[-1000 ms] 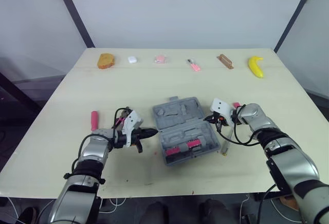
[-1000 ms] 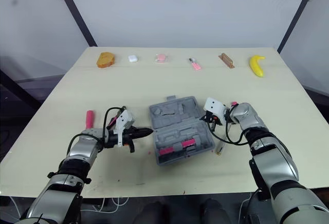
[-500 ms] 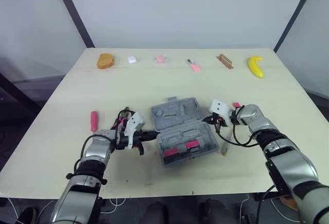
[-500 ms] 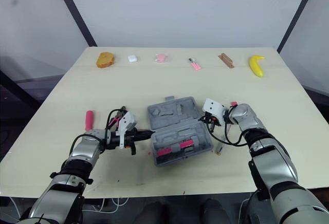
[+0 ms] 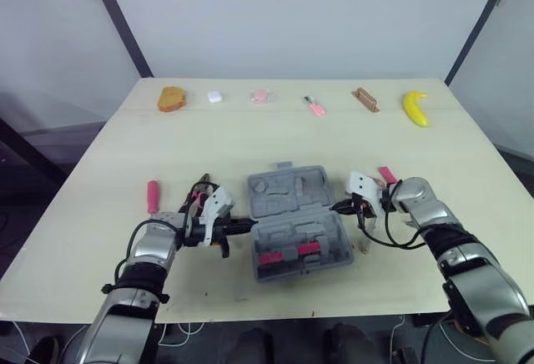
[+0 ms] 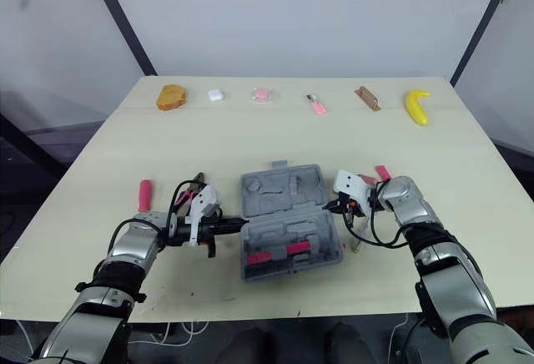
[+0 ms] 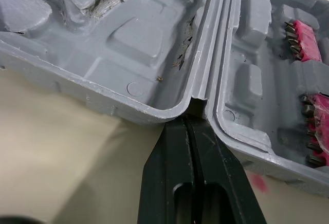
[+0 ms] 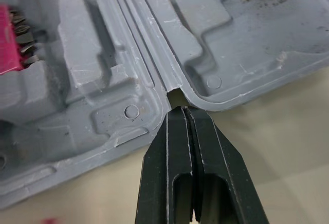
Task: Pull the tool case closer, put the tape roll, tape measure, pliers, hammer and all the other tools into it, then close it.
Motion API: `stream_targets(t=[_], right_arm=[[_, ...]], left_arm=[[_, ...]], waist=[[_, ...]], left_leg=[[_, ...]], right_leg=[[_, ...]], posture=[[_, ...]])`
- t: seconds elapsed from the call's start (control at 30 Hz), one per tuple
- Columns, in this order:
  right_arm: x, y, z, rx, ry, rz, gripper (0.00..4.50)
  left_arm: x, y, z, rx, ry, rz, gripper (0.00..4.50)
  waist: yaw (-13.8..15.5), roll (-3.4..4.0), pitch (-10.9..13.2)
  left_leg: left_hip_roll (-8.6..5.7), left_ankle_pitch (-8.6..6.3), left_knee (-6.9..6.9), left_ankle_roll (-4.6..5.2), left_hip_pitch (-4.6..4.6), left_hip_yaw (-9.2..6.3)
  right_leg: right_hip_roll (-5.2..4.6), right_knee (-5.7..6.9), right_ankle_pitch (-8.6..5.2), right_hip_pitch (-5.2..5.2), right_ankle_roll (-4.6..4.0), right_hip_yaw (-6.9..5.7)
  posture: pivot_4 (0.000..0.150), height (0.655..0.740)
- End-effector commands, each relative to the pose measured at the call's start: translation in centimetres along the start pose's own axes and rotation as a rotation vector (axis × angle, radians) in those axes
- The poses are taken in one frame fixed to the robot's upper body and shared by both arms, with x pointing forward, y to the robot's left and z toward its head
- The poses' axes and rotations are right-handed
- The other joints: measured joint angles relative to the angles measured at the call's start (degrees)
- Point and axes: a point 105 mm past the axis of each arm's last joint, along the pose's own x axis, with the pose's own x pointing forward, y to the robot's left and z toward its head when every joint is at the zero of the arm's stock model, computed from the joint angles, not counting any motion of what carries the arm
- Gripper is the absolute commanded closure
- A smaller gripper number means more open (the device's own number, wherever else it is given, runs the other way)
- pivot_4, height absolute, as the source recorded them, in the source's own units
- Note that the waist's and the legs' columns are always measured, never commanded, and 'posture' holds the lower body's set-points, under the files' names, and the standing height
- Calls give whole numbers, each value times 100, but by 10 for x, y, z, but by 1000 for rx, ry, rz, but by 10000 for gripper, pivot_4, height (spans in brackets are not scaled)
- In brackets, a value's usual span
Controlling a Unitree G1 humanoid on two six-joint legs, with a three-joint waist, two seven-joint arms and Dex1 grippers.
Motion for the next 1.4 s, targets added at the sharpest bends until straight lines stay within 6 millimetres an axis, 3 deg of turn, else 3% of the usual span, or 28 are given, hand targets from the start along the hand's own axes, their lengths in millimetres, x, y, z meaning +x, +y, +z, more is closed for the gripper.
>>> stream_targets(t=[0.03, 0.4, 0.77, 1.4], right_arm=[[3, 20, 13, -15, -38, 81, 44912], [-13, 60, 2, 74, 4, 127, 44912], [-17, 75, -3, 133, 25, 144, 44912], [-16, 83, -9, 171, 46, 169, 44912]], left_arm=[[7, -13, 12, 57, -11, -71, 45000], [18, -43, 6, 61, 28, -177, 45000], [17, -49, 2, 56, 50, -208, 45000], [14, -61, -5, 36, 96, -270, 45000]], waist=[[5, 0, 0], [43, 0, 0], [49, 0, 0], [51, -1, 0]], left_leg=[[0, 0, 0, 0, 0, 0], [-3, -1, 1, 1, -1, -1], [-3, -1, 2, 1, -1, -2], [-3, -1, 2, 1, -1, -2]], right_leg=[[0, 0, 0, 0, 0, 0], [2, -2, 0, 1, 0, 0], [5, -3, -1, 1, 0, 0], [7, -3, -1, 2, 0, 0]], posture=[[1500, 7400], [1500, 7400], [1500, 7400], [1500, 7400]])
